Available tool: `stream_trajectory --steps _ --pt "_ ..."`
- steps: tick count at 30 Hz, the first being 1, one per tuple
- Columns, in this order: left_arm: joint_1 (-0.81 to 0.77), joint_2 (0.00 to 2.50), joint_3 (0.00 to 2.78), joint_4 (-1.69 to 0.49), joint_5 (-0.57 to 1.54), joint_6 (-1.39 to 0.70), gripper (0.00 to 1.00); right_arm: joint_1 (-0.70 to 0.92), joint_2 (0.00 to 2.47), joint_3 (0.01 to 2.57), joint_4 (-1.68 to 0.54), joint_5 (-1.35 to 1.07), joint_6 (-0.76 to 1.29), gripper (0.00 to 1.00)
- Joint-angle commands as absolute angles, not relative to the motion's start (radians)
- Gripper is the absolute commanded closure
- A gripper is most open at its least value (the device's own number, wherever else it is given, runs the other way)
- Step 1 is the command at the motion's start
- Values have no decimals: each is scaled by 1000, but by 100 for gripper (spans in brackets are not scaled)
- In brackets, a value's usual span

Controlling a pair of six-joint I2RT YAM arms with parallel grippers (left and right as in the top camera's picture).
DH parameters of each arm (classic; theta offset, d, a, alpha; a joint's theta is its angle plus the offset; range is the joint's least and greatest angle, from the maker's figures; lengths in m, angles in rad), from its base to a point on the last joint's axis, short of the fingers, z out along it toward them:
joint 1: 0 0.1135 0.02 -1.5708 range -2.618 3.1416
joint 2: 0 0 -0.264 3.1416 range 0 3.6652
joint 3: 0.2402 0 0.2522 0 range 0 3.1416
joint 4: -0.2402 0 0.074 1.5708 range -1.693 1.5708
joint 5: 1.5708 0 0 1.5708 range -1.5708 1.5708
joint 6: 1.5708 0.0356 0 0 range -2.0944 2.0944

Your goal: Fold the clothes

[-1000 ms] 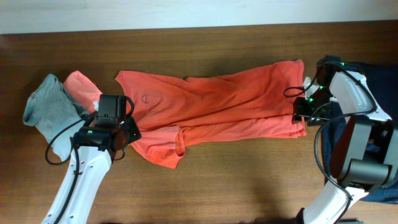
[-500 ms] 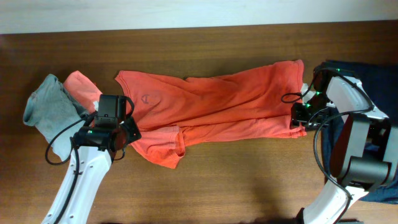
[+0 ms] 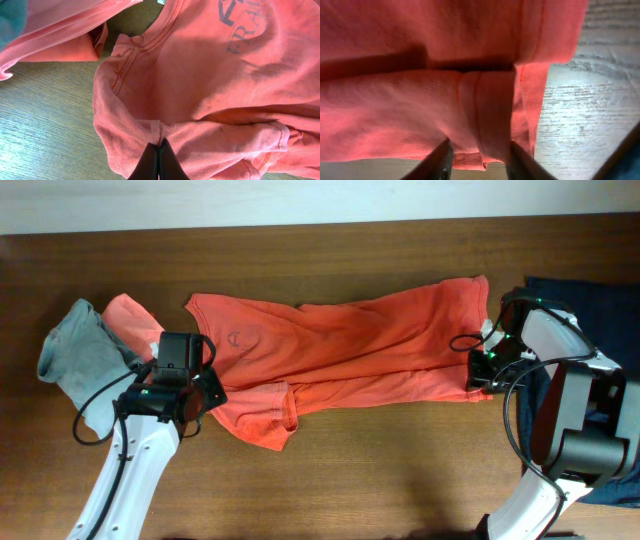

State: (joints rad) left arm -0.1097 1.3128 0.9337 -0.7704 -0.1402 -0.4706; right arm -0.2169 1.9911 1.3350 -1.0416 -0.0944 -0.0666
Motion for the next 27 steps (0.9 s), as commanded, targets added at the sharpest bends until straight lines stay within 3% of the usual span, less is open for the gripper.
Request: stream_trajectory --steps 1,4,10,19,27 --pt "-106 1314 934 -768 -162 -454 99 -210 2000 1333 -1036 -97 -62 73" --pt "-106 1314 934 -768 -162 -454 100 -210 2000 1348 -1043 -103 -62 96" --pt "-106 1306 953 -764 -120 -405 100 -210 1922 1472 -1165 -186 -63 96" --pt "-102 1179 1190 -842 -75 -297 100 -211 1531 1789 -1338 -170 -71 96" --pt "0 1024 1407 -1013 -74 -297 100 -211 1271 1861 -1366 -88 -41 96"
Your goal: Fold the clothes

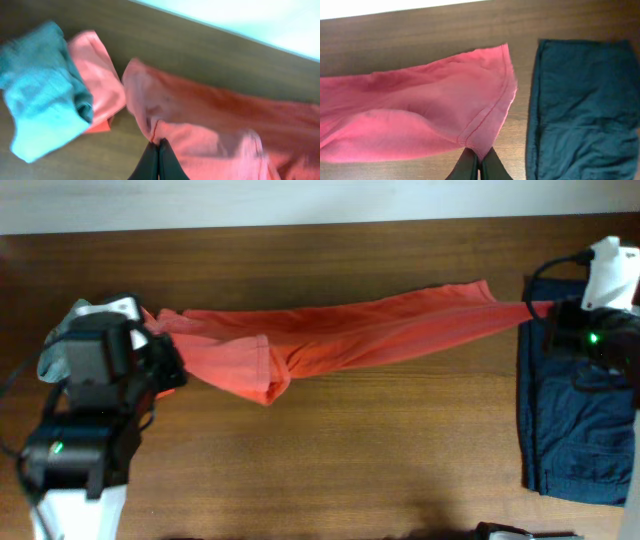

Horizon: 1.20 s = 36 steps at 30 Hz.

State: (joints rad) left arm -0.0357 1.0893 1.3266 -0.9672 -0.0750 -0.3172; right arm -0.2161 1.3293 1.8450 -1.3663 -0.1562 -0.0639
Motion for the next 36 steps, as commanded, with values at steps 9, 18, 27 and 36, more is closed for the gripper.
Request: stream_trajectory --steps 9,18,27,36 --pt "10 873 1529 -1066 -78 -294 100 -211 1149 1976 -1361 42 17 96" --pt "9 1195 1528 -986 -11 -297 100 -210 1490 1977 -1361 29 15 96" --pt "10 1681 1624 -336 141 -192 100 -210 1827 2042 -1083 -84 92 96" --pt "97 1771 2338 -561 144 -117 100 -210 1828 2524 -1230 -33 57 96"
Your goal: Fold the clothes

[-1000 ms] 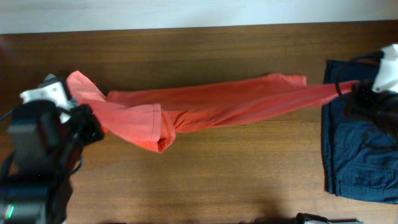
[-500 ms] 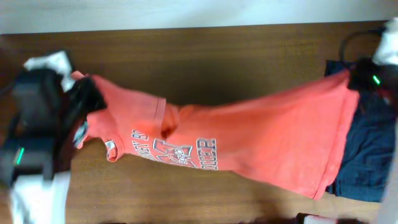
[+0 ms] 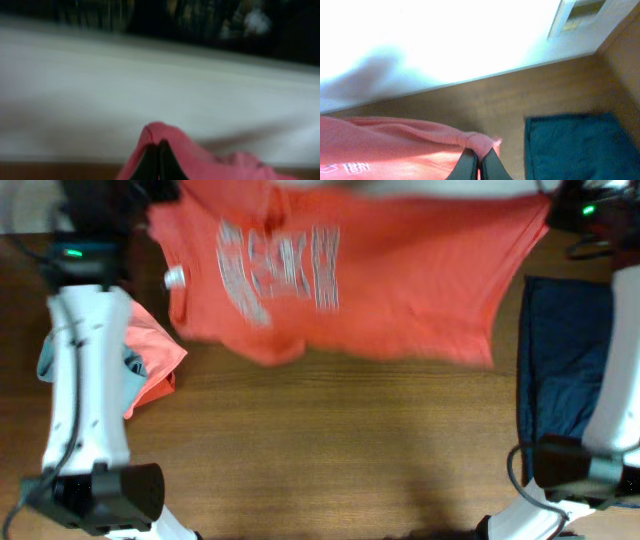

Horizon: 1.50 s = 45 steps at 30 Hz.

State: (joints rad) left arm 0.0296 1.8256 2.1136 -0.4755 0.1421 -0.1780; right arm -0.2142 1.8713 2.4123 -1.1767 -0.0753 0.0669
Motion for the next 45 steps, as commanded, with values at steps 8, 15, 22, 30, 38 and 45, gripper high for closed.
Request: stream_trajectory --steps 8,15,22,30,38,45 --pt "84 1802 2350 -1198 247 -76 100 -210 1868 2445 -1507 28 33 96" --pt "1 1910 2064 -1513 248 27 100 -210 1880 2104 -1533 51 -27 96" --pt "-7 1910 1741 -1521 247 59 100 -210 1880 1822 -1526 50 -26 96" --pt "-7 1908 1454 -1520 244 62 100 -228 1878 1573 -1525 50 7 96" --pt "-6 1888 1232 -1433 244 29 100 -305 1840 1353 -1466 7 43 96" --pt "49 1662 1227 -1258 221 -58 100 -347 1711 1383 -1372 -19 53 96"
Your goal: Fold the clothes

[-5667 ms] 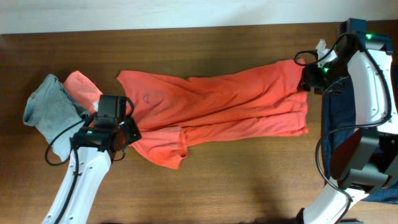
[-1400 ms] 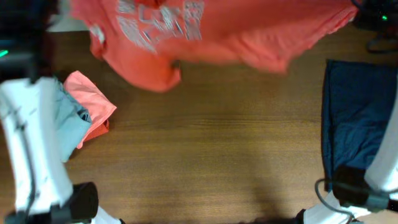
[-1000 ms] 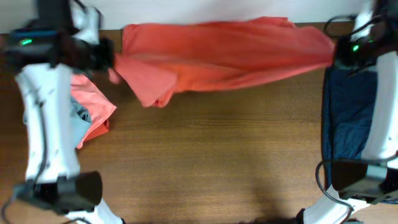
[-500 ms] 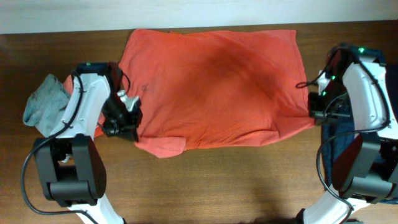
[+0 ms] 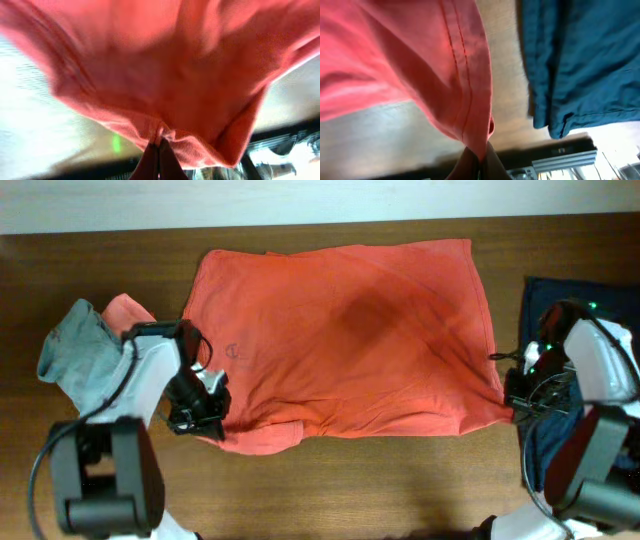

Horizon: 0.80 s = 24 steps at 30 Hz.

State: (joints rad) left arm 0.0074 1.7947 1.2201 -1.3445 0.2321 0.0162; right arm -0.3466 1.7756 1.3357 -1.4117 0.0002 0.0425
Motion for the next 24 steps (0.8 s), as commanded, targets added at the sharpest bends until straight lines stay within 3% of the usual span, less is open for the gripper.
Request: stream_trajectory --steps 1,12,24 --pt "60 1632 1227 -1217 221 -70 100 -347 1703 1394 -1349 -23 53 96" --pt "84 1543 1226 -1032 220 -112 100 -347 1705 1412 -1132 -49 52 96" --pt "84 1560 1225 -883 80 -251 100 -347 1792 1412 -956 -65 49 96"
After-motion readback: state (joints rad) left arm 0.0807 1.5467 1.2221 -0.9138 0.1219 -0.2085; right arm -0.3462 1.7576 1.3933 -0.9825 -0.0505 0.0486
